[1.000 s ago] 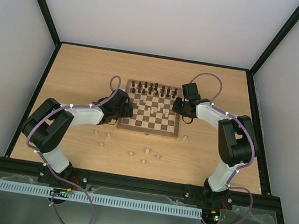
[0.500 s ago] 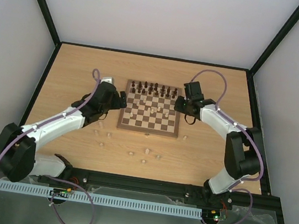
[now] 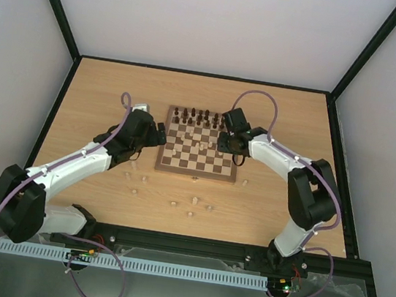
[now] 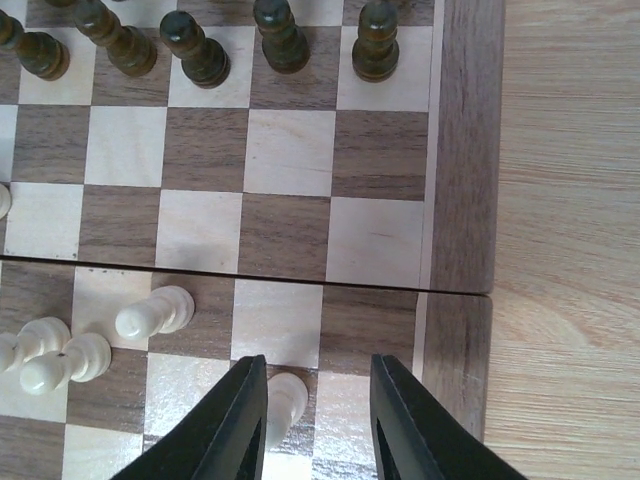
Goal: Set up the chess pieces on the board
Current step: Pick up the chess piece from the chessboard.
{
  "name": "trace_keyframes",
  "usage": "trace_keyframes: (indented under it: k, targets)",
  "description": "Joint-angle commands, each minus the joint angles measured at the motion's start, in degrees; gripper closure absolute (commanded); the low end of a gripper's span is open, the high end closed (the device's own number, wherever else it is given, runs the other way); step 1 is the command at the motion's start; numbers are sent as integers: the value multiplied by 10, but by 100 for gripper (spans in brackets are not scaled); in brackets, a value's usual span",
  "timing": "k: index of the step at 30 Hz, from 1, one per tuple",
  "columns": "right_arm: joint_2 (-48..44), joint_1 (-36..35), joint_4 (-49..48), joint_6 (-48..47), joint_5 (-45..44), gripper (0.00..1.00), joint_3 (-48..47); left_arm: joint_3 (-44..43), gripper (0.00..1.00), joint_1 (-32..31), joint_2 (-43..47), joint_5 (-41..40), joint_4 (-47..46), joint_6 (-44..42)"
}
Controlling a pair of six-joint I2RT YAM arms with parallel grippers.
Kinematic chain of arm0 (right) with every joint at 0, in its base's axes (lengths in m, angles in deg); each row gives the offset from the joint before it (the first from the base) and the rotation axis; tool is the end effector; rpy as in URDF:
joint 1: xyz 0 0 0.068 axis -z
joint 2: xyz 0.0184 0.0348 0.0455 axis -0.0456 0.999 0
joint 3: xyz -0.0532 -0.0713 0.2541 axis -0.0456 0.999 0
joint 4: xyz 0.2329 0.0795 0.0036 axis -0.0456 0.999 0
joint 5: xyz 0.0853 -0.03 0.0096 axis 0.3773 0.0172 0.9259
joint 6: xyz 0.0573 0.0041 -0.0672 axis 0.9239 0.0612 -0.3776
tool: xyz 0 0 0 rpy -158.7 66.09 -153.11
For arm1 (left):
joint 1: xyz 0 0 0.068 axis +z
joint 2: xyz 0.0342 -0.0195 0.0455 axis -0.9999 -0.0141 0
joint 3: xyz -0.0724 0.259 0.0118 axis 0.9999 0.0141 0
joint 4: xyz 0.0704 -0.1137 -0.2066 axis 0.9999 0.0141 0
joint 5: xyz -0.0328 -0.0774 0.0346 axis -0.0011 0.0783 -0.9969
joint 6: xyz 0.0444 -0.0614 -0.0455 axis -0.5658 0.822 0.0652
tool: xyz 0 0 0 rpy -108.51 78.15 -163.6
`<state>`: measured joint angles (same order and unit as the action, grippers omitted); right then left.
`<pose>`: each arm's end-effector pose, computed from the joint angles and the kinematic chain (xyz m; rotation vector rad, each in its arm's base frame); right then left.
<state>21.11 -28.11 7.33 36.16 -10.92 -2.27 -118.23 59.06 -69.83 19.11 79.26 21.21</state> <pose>0.3372 0.1848 0.1848 -0.0087 2.4145 0.2578 0.2646 -0.1307 0.2234 -0.2358 2.1766 -0.3722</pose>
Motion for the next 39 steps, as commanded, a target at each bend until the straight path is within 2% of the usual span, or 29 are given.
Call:
trace_keyframes:
  k: [1, 16, 26, 32, 39]
  targets:
    - [24, -11, 37, -11, -15, 71, -22, 6, 1, 2, -11, -4, 5, 2]
    - [46, -29, 37, -10, -14, 77, -28, 12, 1, 2, -22, -11, -1, 1]
    - [37, -35, 39, -6, -21, 72, -24, 16, 1, 2, -25, -12, -4, 2]
    - [36, -41, 43, -6, -22, 76, -20, 18, 0, 2, -26, -12, -5, 3]
    - [31, -44, 47, -6, -27, 77, -13, 19, 1, 3, -25, -13, -5, 2]
